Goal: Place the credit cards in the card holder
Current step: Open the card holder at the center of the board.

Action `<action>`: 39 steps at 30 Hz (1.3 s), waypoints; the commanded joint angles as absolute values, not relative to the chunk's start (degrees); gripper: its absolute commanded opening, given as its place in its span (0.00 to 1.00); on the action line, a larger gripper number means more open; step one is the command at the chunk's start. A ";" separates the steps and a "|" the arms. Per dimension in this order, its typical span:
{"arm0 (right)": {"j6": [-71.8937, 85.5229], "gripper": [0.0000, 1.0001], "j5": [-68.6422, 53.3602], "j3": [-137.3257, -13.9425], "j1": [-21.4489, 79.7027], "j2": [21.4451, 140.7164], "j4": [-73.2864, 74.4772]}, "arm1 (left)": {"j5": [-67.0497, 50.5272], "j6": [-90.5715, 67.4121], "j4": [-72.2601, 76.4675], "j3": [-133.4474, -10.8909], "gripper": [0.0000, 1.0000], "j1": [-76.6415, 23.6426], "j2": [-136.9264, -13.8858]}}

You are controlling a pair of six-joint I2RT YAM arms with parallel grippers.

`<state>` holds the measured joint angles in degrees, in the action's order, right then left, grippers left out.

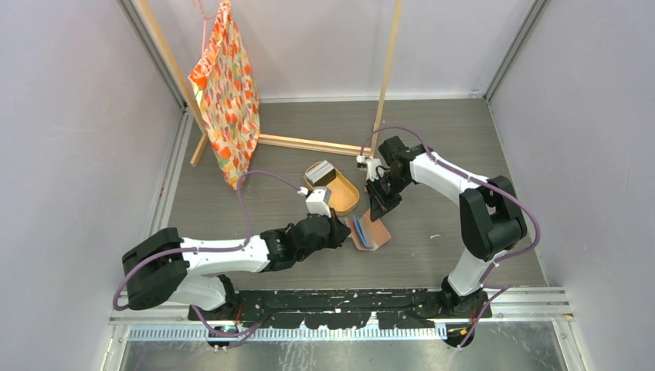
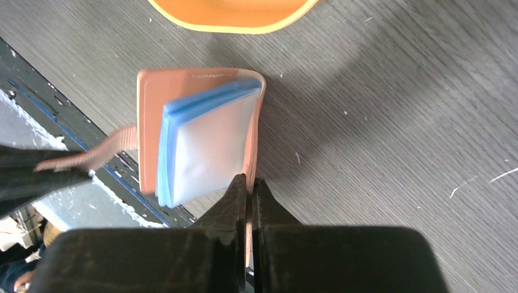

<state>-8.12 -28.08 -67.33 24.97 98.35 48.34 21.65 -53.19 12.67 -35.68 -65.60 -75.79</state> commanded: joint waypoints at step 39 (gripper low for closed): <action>-8.44 0.05 -32.67 -68.55 22.20 98.53 49.52 | 5.76 -60.93 30.26 -33.67 0.54 -59.19 -82.92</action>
